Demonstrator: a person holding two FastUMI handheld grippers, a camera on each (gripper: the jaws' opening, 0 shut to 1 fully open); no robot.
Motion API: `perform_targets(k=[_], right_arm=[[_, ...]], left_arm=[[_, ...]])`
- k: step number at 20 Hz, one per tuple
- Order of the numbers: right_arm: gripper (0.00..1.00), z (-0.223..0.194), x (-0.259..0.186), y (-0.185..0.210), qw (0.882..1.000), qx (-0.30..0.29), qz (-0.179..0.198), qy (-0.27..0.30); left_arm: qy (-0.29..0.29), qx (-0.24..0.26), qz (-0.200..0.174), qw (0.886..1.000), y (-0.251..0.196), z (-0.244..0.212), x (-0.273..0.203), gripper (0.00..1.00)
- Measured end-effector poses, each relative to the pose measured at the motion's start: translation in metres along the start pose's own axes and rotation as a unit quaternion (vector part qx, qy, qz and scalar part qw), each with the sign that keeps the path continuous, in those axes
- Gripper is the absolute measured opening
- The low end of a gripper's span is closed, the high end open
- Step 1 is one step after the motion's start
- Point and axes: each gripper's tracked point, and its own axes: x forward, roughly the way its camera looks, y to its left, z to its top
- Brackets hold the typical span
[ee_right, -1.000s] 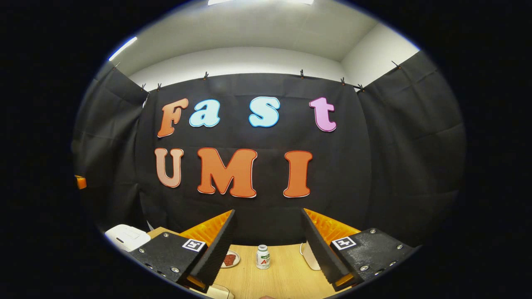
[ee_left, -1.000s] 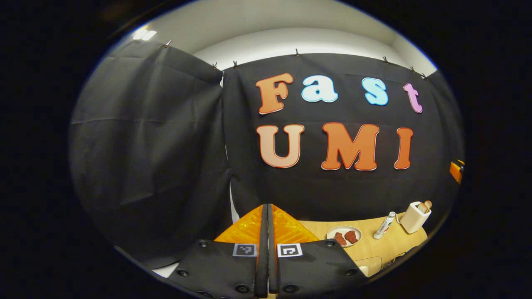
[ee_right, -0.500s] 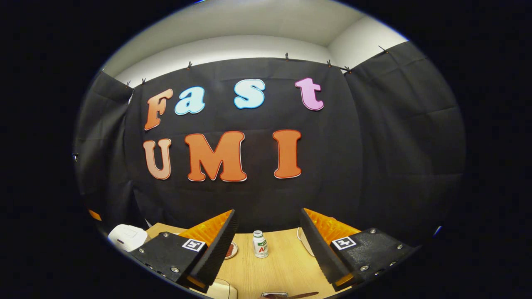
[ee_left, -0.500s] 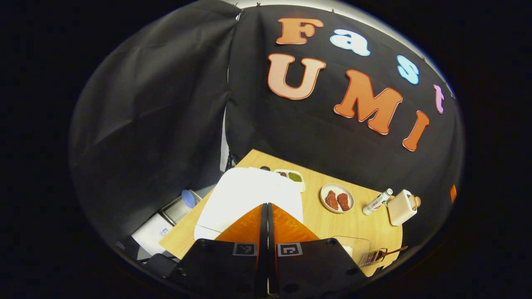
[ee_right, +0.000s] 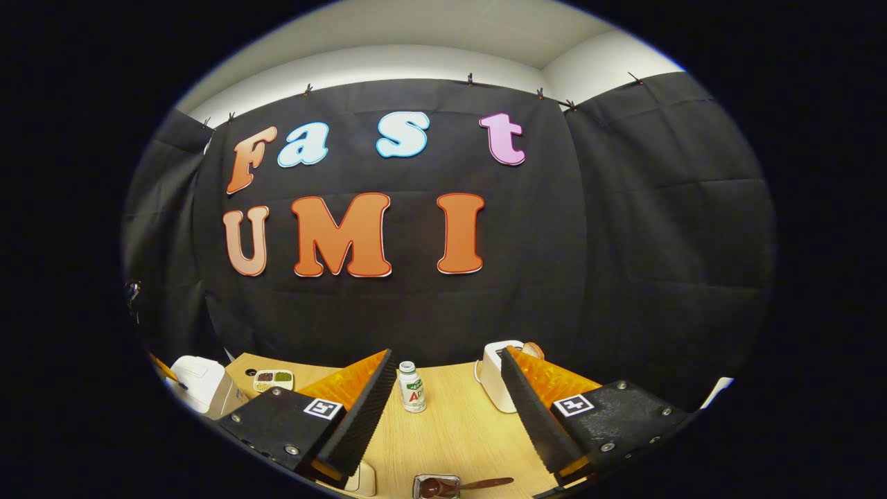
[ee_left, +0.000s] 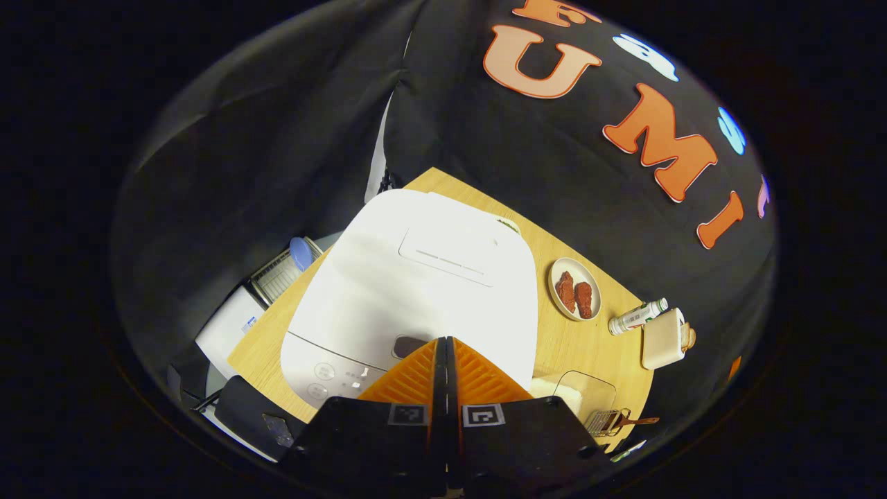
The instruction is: Close the left gripper, press the button to open the rice cooker; take a wooden spoon from the chopstick holder with the right hand, scoop a spoonful of rice and pour it into the rice cooker, then put the wooden spoon back into the chopstick holder.
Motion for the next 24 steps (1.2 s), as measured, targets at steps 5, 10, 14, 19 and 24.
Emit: perform_targets(k=[5, 10, 14, 19, 24], right_arm=[[0.95, -0.015, 0.006, -0.001, 1.000, -0.003, -0.002, 0.015], [0.95, -0.045, 0.013, 0.003, 0.999, -0.008, 0.004, 0.051], [0.95, -0.078, 0.011, 0.009, 0.995, -0.005, 0.021, 0.095], [0.95, -0.096, 0.010, 0.005, 0.993, 0.005, 0.025, 0.115], [0.95, -0.112, 0.003, -0.005, 0.991, -0.001, 0.019, 0.133]], left_arm=[[0.018, -0.012, 0.010, 1.000, 0.011, -0.008, 0.017, 0.07], [0.001, 0.004, 0.018, 1.000, 0.009, -0.004, 0.013, 0.07], [-0.084, 0.007, -0.004, 0.996, -0.008, 0.035, -0.018, 0.06], [-0.183, 0.059, 0.005, 0.981, -0.025, 0.082, -0.064, 0.07], [-0.231, 0.087, -0.011, 0.969, -0.051, 0.086, -0.091, 0.03]])
